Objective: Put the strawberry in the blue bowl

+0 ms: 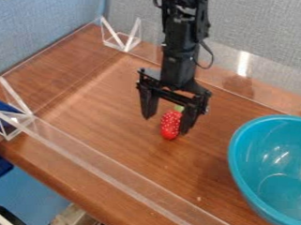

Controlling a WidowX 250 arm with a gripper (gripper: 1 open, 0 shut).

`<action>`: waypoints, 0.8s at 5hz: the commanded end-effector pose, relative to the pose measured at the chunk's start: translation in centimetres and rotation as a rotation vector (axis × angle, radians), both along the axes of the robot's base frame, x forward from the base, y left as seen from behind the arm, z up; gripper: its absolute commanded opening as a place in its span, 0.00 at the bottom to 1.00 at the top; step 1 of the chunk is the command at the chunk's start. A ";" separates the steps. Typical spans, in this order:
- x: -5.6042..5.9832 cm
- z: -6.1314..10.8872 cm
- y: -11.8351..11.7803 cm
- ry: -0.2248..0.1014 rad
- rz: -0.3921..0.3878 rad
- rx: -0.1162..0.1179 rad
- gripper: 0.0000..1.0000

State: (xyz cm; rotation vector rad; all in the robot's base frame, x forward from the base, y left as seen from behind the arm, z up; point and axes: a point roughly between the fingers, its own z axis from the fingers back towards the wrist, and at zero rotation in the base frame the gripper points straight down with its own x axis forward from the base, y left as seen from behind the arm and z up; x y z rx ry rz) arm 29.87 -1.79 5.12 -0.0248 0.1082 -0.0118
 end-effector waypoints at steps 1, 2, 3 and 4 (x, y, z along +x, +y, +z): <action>0.7 0.5 -0.2 -0.031 0.002 -0.002 1.00; 1.5 0.1 0.1 -0.032 0.010 -0.005 1.00; 2.1 0.0 0.4 -0.036 0.015 -0.008 1.00; 2.7 0.1 0.8 -0.040 0.020 -0.007 1.00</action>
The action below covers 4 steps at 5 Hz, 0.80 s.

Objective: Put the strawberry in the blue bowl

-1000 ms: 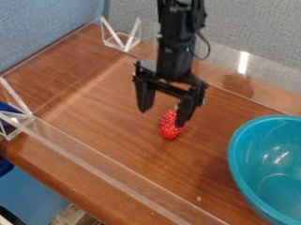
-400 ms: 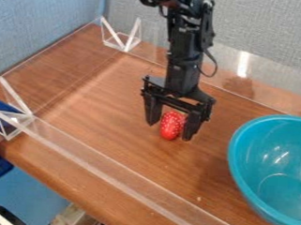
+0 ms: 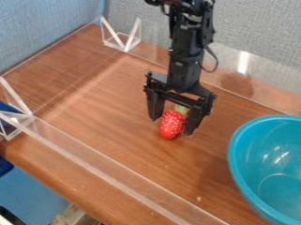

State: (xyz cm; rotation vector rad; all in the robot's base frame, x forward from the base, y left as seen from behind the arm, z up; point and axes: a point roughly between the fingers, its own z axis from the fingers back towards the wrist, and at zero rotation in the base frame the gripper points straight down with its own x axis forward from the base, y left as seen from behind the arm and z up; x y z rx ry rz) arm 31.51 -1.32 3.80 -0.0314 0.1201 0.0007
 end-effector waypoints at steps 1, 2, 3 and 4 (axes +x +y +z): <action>1.3 1.6 0.5 -0.057 0.010 0.001 1.00; 1.5 1.8 0.6 -0.061 0.016 0.002 1.00; 1.6 2.0 0.7 -0.066 0.022 0.004 1.00; 1.7 2.1 0.8 -0.068 0.027 0.006 1.00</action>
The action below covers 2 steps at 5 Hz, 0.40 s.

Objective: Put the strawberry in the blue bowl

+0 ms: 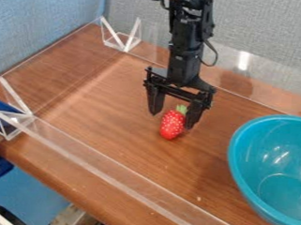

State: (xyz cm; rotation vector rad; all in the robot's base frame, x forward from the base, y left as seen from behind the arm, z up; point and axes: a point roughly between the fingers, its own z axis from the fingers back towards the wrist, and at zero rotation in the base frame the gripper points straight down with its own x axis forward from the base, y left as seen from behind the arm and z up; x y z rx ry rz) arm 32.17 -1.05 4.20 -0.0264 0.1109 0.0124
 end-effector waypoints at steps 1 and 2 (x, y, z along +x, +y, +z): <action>1.1 1.8 0.5 -0.061 0.021 0.003 1.00; 1.0 1.9 0.5 -0.060 0.028 0.007 1.00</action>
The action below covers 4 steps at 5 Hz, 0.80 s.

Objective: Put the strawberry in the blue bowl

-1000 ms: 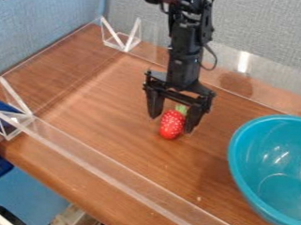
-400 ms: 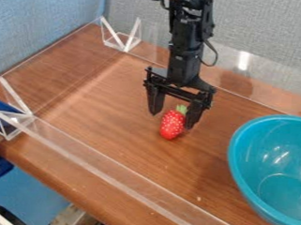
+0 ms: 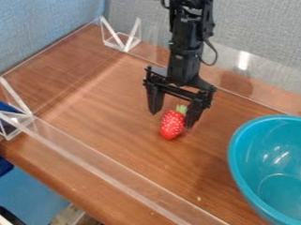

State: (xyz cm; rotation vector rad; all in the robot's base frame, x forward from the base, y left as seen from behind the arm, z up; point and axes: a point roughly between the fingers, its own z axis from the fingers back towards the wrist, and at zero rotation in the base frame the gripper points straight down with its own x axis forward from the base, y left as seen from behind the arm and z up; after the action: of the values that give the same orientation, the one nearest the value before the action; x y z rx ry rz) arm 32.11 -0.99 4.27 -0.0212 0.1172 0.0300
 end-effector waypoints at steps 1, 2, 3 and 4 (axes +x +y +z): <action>1.2 1.7 0.5 -0.063 0.017 0.004 1.00; 1.3 1.6 0.6 -0.061 0.024 0.005 1.00; 1.4 1.5 0.7 -0.056 0.032 0.008 1.00; 1.4 1.5 0.9 -0.052 0.040 0.009 1.00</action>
State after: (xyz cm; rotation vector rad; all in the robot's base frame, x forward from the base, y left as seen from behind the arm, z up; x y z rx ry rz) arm 32.69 -0.54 4.34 -0.0139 0.1156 0.0598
